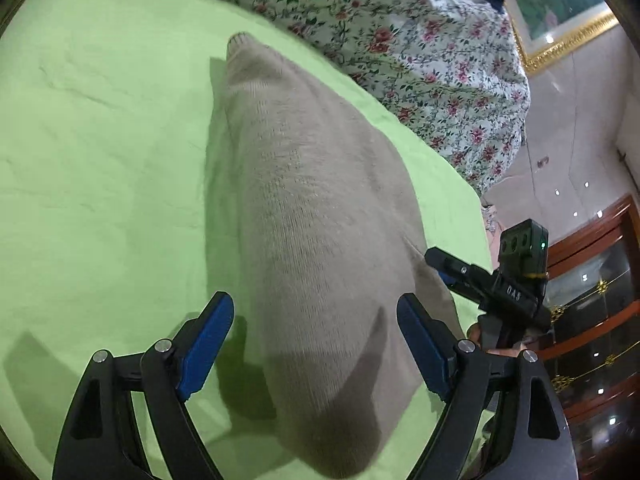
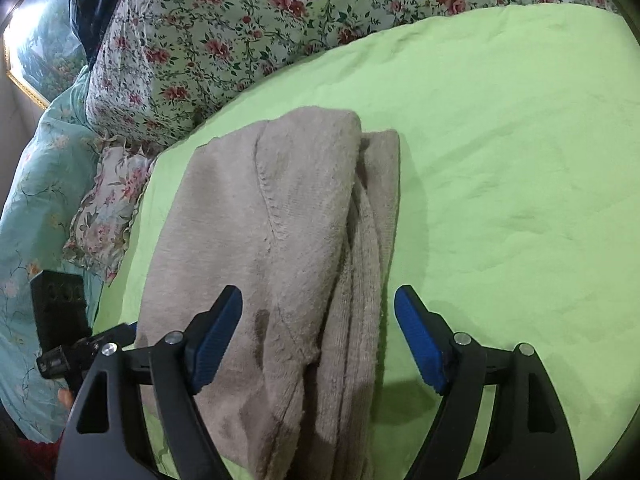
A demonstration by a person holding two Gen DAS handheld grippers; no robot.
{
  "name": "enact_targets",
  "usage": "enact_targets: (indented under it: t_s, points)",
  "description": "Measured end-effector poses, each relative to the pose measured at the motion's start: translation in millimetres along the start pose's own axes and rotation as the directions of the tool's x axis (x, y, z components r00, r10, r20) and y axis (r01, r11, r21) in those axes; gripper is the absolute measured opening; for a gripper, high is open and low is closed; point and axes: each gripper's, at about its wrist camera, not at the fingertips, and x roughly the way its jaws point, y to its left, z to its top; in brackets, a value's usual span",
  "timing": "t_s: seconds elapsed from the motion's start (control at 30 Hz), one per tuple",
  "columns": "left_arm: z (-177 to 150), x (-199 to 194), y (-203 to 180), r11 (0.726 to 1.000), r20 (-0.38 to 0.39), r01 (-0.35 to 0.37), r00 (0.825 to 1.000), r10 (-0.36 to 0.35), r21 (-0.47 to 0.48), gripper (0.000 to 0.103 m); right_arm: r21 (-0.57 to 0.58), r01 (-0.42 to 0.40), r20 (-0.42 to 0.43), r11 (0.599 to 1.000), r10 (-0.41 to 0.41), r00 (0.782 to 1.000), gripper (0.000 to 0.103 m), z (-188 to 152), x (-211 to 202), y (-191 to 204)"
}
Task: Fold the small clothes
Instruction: 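Press the folded sweater flat with both grippers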
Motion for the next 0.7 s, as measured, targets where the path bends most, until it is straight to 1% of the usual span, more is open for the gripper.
enact_targets:
  t_s: [0.1,0.2,0.27,0.3,0.33,0.37,0.4,0.43,0.47,0.53,0.6,0.67,0.7]
  points:
    - [11.9,23.2,5.6,1.0,-0.029,0.001,1.0,-0.002,-0.03,0.084,0.0,0.002,-0.024,1.0,-0.002,1.0,0.079,0.9,10.6,-0.7]
    - [15.9,39.1,11.6,0.999,-0.05,0.012,0.999,-0.014,-0.044,0.087,0.02,0.004,-0.04,1.0,-0.003,0.999,0.079,1.8,20.2,-3.9]
    - [17.5,48.4,12.2,0.999,-0.053,0.003,0.999,-0.005,-0.037,0.085,0.037,-0.014,-0.045,0.999,0.015,0.999,0.074,2.1,25.0,-6.5]
    - [17.3,48.9,10.5,1.0,-0.048,0.0,0.999,-0.001,-0.023,0.083,0.043,-0.019,-0.049,0.999,0.021,0.999,0.057,2.2,26.8,-7.3]
    - [18.9,51.1,8.1,1.0,-0.043,-0.006,0.999,0.006,-0.003,0.072,0.065,-0.035,-0.063,0.997,0.04,0.997,0.042,1.3,31.0,-8.3]
    - [18.9,52.5,5.7,1.0,-0.045,-0.015,0.999,0.016,0.016,0.065,0.077,-0.036,-0.066,0.996,0.041,0.997,0.041,0.4,32.6,-7.3]
    - [18.4,51.3,4.4,1.0,-0.043,-0.022,0.999,0.023,0.022,0.061,0.067,-0.023,-0.059,0.997,0.027,0.998,0.036,-1.1,32.3,-3.4]
    - [17.2,48.0,2.7,0.999,-0.036,-0.024,0.999,0.025,0.029,0.053,0.047,-0.002,-0.047,0.999,0.005,0.999,0.034,-2.8,29.7,4.0]
    - [15.6,41.1,-1.1,0.998,-0.025,-0.034,0.999,0.035,0.046,0.048,0.039,0.003,-0.032,0.999,-0.002,0.999,0.033,-4.4,25.8,11.5]
    - [11.3,24.2,-7.3,0.996,-0.01,-0.051,0.999,0.052,0.079,0.045,0.037,-0.027,0.007,0.999,0.027,1.0,0.032,-8.5,14.2,28.0]
    - [4.4,-2.1,-13.2,0.99,0.021,-0.072,0.997,0.07,0.125,0.045,0.025,-0.07,0.033,0.997,0.069,0.997,0.031,-15.3,5.1,48.4]
    - [-5.2,-33.9,-11.3,0.982,0.055,-0.096,0.995,0.088,0.162,0.044,0.0,-0.112,0.038,0.994,0.112,0.993,0.031,-24.6,4.3,71.4]
    - [-8.1,-45.3,-8.4,0.981,0.061,-0.105,0.994,0.096,0.166,0.044,-0.019,-0.12,0.034,0.993,0.121,0.992,0.031,-29.8,6.9,84.0]
